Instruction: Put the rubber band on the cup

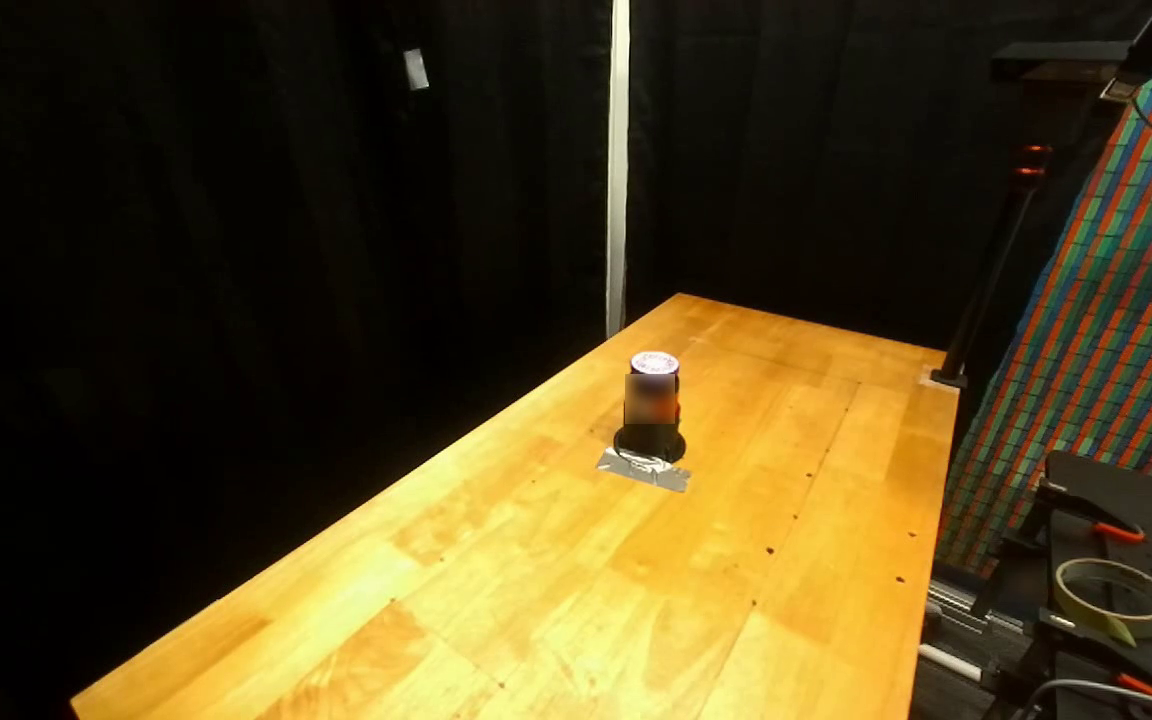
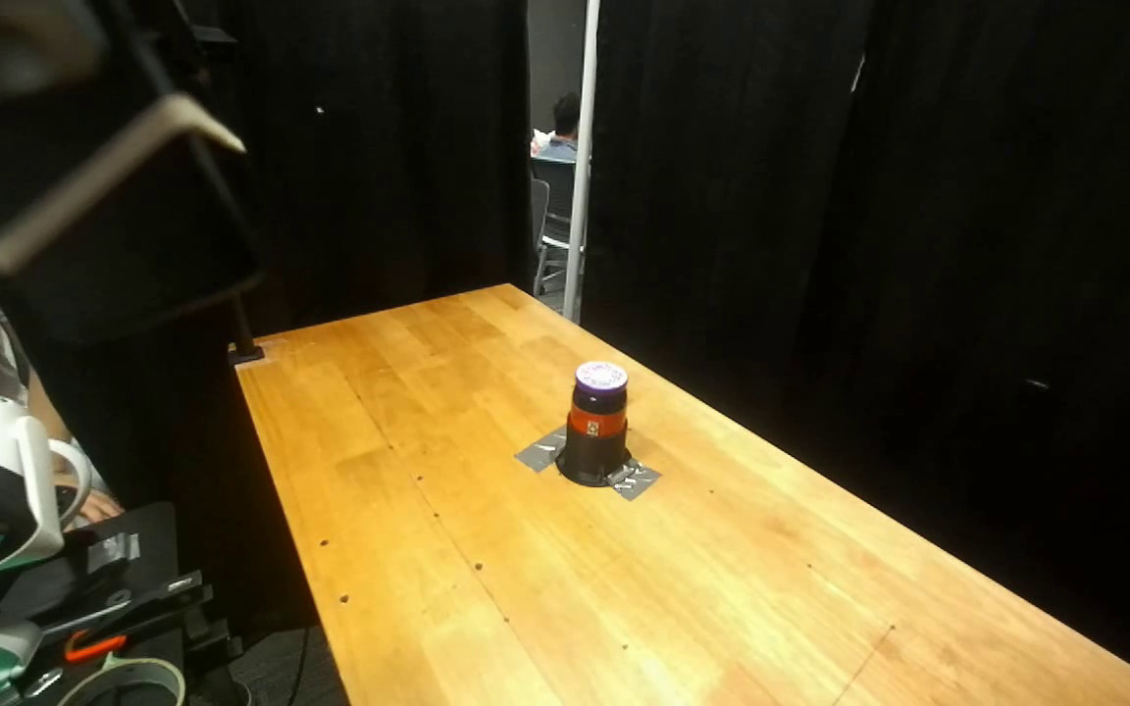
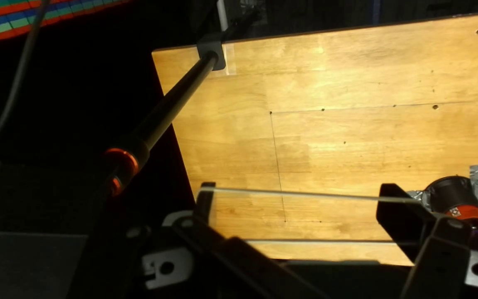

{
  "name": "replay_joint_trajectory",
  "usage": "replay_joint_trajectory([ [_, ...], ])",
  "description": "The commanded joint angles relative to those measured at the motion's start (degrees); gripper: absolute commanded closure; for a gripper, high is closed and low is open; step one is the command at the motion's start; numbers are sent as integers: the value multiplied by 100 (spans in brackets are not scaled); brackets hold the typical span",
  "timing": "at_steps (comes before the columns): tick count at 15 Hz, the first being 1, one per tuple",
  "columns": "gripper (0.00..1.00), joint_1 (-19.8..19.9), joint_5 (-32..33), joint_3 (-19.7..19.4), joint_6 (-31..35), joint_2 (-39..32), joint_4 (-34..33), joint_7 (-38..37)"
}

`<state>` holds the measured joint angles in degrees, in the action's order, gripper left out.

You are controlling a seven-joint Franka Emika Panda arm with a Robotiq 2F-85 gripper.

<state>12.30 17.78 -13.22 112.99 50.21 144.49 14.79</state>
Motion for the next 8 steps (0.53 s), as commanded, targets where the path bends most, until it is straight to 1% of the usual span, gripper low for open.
replay_joint_trajectory([
  [1, 0, -321, 6, 681, 130, -410, -156, -568],
  [4, 0, -690, 9, 1352, 368, -1078, -376, -1101],
  [6, 0, -877, 37, 1766, 632, -1668, -581, -1475],
  [8, 0, -987, 55, 2051, 962, -2352, -851, -1844],
])
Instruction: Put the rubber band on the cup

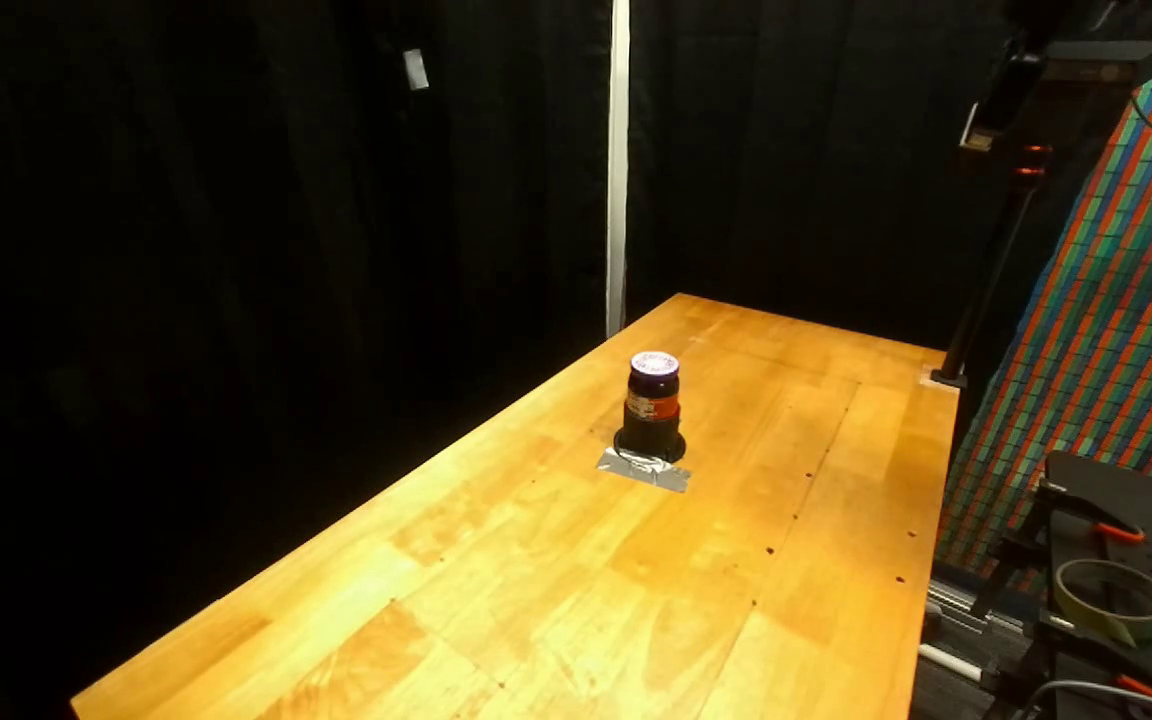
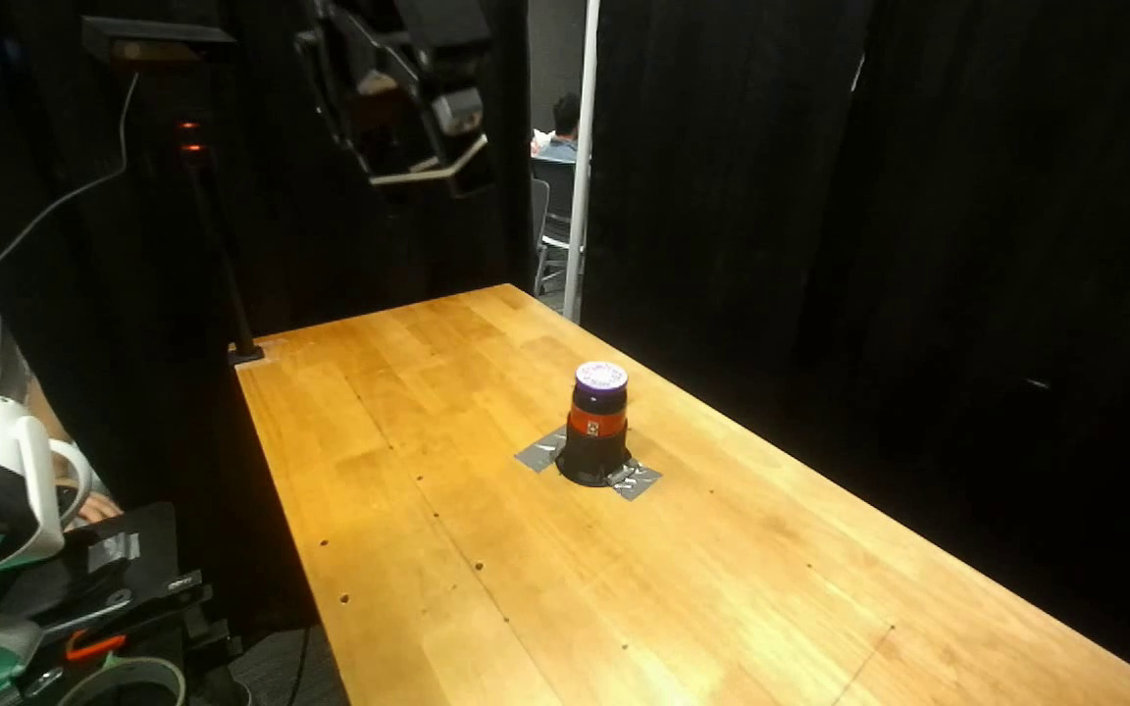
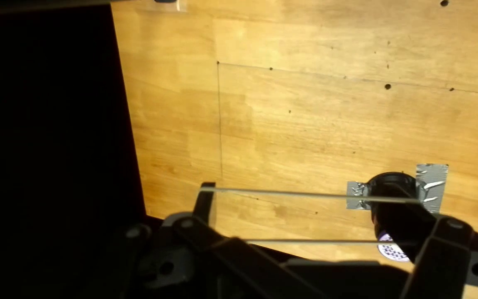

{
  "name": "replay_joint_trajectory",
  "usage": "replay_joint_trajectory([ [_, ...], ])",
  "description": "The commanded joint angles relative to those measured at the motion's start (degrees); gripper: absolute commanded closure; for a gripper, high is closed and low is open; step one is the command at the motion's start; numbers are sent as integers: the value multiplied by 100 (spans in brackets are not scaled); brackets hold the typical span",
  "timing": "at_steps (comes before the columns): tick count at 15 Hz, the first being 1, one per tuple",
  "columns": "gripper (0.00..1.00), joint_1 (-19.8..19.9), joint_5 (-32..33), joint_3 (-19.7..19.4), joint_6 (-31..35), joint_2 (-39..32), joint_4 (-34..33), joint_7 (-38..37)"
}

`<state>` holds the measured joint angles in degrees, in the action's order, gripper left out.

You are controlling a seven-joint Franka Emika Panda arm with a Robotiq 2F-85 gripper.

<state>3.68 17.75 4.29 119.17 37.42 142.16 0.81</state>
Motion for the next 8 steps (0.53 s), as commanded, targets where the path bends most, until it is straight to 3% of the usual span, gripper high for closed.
replay_joint_trajectory([
  [1, 0, -169, 46, 385, 502, -1435, -794, -588],
  [8, 0, -473, -146, 445, 1380, -3824, -2106, -1245],
])
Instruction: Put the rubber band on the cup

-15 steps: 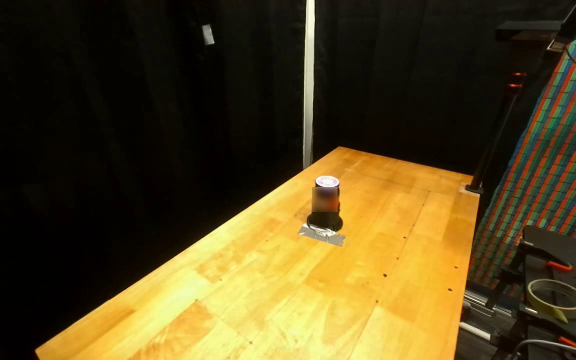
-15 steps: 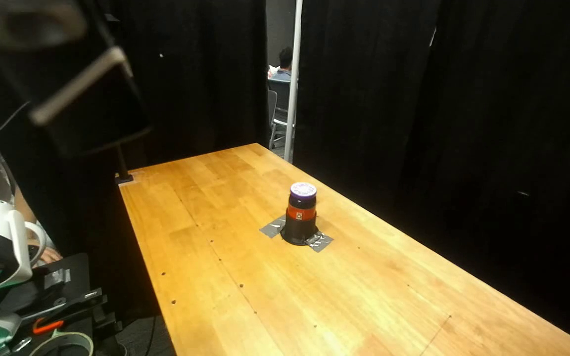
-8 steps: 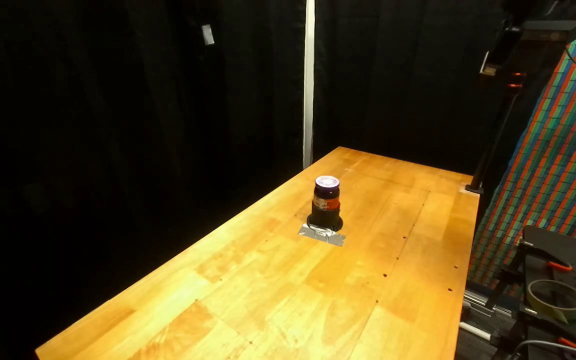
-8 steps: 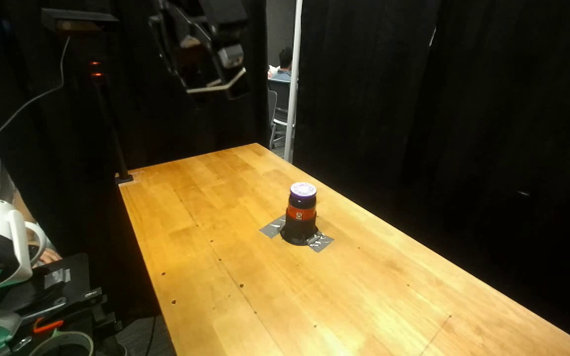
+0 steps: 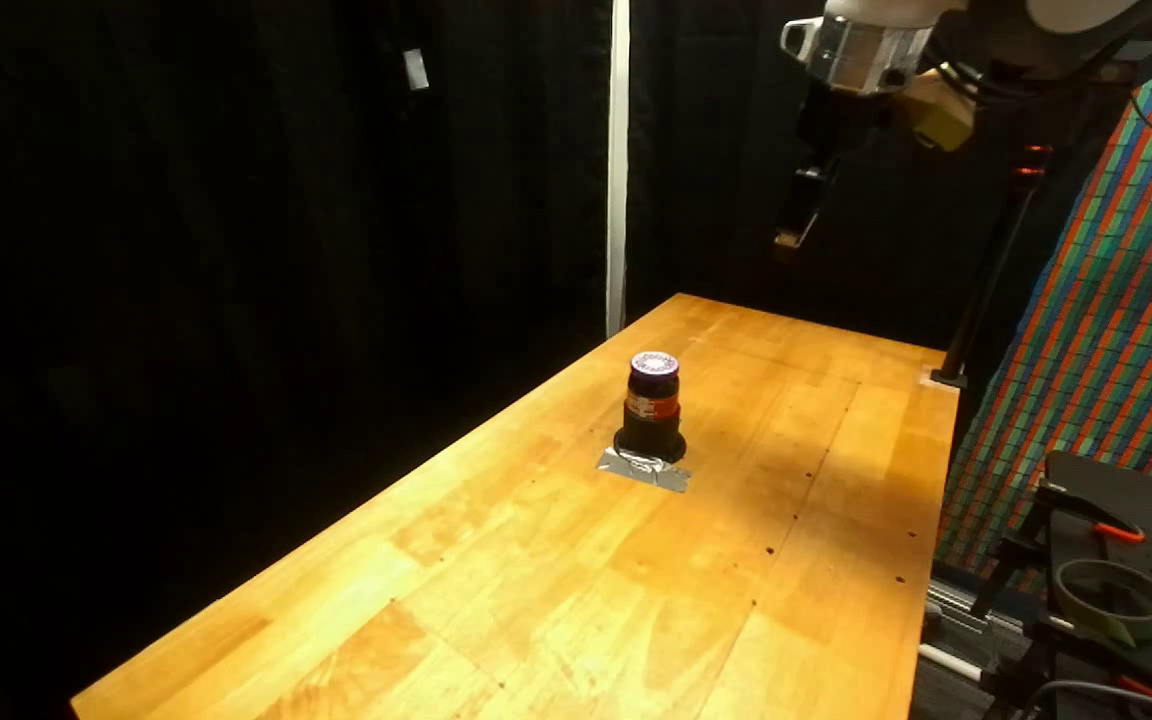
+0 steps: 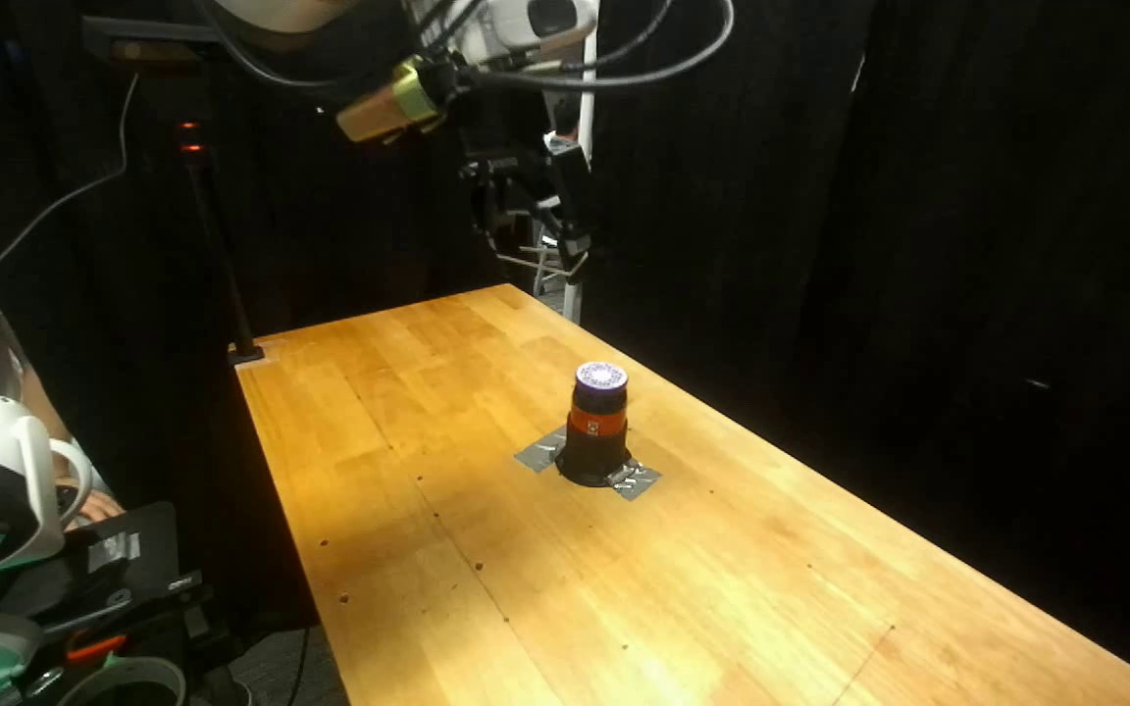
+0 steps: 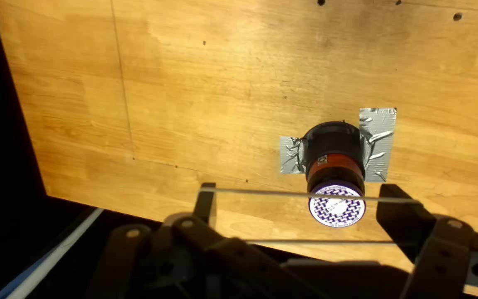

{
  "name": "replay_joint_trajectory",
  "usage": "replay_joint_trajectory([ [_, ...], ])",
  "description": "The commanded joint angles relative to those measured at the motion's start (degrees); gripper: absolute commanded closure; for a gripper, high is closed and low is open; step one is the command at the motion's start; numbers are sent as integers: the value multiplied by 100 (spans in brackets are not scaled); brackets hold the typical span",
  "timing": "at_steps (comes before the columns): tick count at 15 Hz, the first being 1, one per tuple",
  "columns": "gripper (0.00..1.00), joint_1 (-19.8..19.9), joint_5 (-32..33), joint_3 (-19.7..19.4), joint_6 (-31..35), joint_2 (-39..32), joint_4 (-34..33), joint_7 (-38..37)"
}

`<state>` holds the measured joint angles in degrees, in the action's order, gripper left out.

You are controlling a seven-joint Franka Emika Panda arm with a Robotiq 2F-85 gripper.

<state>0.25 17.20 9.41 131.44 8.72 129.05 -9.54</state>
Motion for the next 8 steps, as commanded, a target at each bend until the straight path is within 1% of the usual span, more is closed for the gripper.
replay_joint_trajectory([
  [1, 0, -168, -92, -111, 291, -1239, -966, -246],
  [2, 0, -207, -140, -162, 535, -1528, -1104, -280],
  [5, 0, -311, -379, -296, 973, -2172, -1461, -244],
  [8, 0, -346, -783, -354, 1250, -2672, -1730, -3],
])
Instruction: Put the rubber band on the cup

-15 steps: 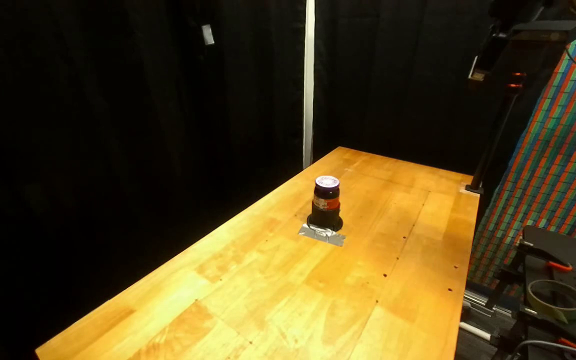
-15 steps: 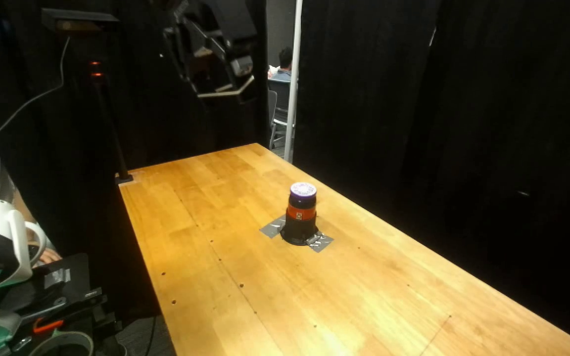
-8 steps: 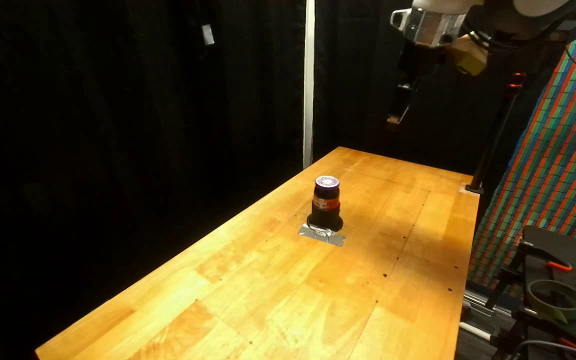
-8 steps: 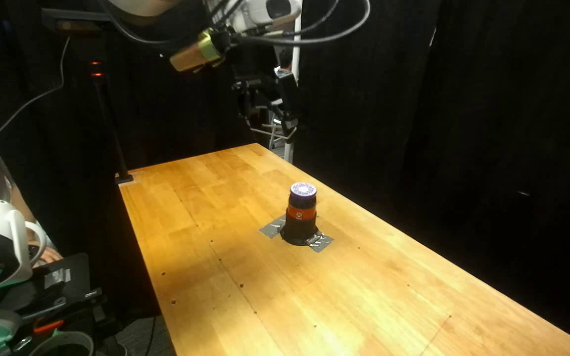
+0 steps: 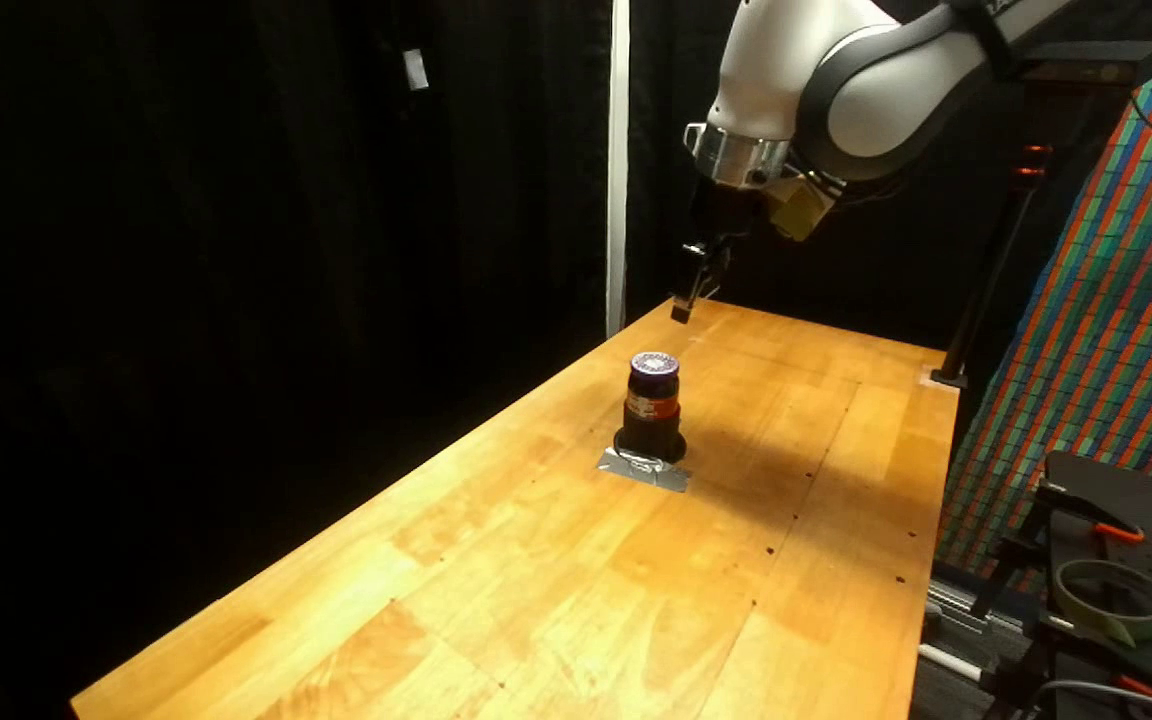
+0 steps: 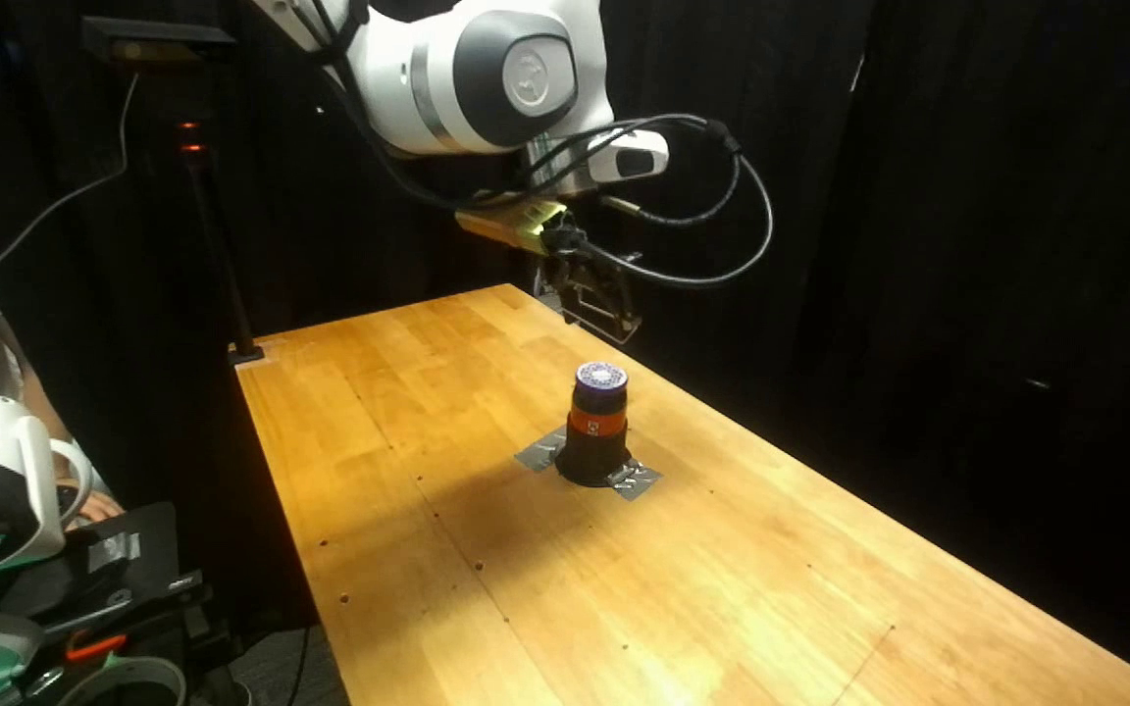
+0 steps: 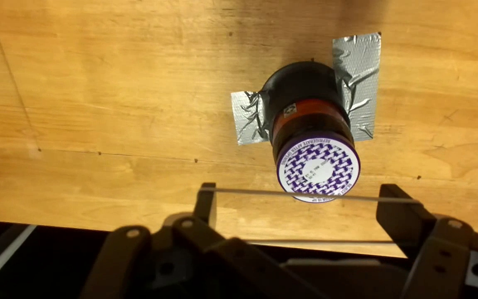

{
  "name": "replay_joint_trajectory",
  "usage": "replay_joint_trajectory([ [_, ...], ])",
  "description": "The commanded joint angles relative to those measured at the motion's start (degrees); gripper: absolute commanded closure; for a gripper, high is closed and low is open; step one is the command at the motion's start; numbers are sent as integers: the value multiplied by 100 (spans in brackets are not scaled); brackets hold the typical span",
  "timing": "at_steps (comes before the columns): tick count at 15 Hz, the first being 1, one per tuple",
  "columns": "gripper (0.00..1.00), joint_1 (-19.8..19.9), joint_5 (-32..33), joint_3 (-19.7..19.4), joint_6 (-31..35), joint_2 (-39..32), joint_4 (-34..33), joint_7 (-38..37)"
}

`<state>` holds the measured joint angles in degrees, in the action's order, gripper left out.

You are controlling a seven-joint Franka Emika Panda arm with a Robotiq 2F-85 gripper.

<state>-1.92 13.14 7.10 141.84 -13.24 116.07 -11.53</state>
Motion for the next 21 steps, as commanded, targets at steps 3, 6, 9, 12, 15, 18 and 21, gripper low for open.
replay_joint_trajectory([
  [3, 0, -159, -724, -108, 415, -864, -624, 373],
  [6, 0, -282, -680, -176, 550, -1187, -772, 411],
  [9, 0, -458, -463, -363, 682, -1463, -924, 347],
  [12, 0, -547, -492, -462, 788, -1699, -1063, 349],
  [15, 0, -678, -374, -630, 968, -1864, -1186, 297],
  [18, 0, -754, -320, -755, 1027, -1985, -1289, 270],
  [21, 0, -804, -303, -829, 1094, -2062, -1355, 260],
])
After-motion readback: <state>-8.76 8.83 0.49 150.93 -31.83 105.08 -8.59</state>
